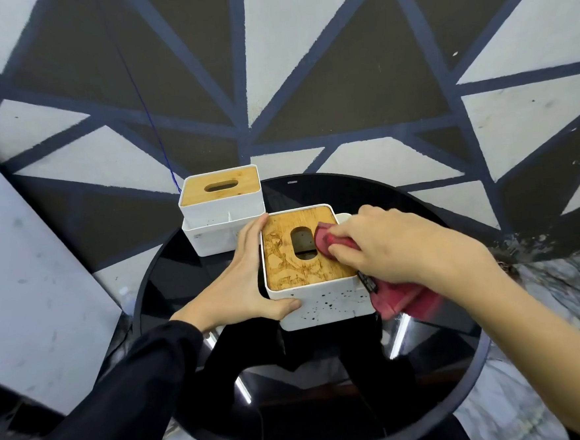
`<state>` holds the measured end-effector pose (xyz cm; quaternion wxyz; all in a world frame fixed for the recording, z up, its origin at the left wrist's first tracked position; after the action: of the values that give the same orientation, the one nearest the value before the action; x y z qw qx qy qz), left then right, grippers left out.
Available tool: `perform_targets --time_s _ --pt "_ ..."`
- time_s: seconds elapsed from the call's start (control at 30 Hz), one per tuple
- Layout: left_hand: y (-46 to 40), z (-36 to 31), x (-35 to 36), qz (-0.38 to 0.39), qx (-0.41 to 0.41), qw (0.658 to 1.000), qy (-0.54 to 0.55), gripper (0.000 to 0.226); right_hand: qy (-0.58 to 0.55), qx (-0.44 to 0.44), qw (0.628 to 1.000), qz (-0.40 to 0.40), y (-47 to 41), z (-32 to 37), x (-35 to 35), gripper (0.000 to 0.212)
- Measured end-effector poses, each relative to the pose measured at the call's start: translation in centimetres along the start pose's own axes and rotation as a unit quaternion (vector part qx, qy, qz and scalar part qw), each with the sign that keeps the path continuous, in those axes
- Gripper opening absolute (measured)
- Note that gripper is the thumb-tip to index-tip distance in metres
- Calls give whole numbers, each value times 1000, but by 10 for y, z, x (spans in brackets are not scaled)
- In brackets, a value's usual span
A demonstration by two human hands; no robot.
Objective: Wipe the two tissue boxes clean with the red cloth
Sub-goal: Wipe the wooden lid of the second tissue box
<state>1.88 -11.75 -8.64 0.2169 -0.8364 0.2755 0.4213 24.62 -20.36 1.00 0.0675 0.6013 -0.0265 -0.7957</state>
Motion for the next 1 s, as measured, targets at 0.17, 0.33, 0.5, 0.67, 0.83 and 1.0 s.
perform_targets --time_s 0.17,0.33,0.5,0.67,0.83,1.0 --pt "0 3 2 -4 6 1000 3 140 12 1 1000 -1 43 6 9 39" --pt "-1 6 -1 6 7 1000 -8 142 -63 -16 998 -9 14 -10 5 31" --pt "1 3 2 -11 4 1000 0 141 -71 -16 995 -71 -10 -18 12 37" --pt "8 -5 3 -36 -10 999 15 135 -64 -27 994 -80 -14 -22 10 38" --pt "28 -17 17 -103 -42 990 87 133 -36 -66 996 -48 -36 -34 -3 39" --pt "46 -19 27 -210 -98 964 128 129 -54 -158 985 -30 -56 -31 0 39"
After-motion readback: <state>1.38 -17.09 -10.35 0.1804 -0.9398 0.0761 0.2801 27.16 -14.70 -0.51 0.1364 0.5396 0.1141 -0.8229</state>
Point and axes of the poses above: each hand's wrist, its own y-axis away from the middle knuckle, its own x-axis out of the palm, z = x × y, the point moved 1 cm from there along -y, towards the middle knuckle, and after that the axes turned 11 degrees about -y, right-handed, at the moved point
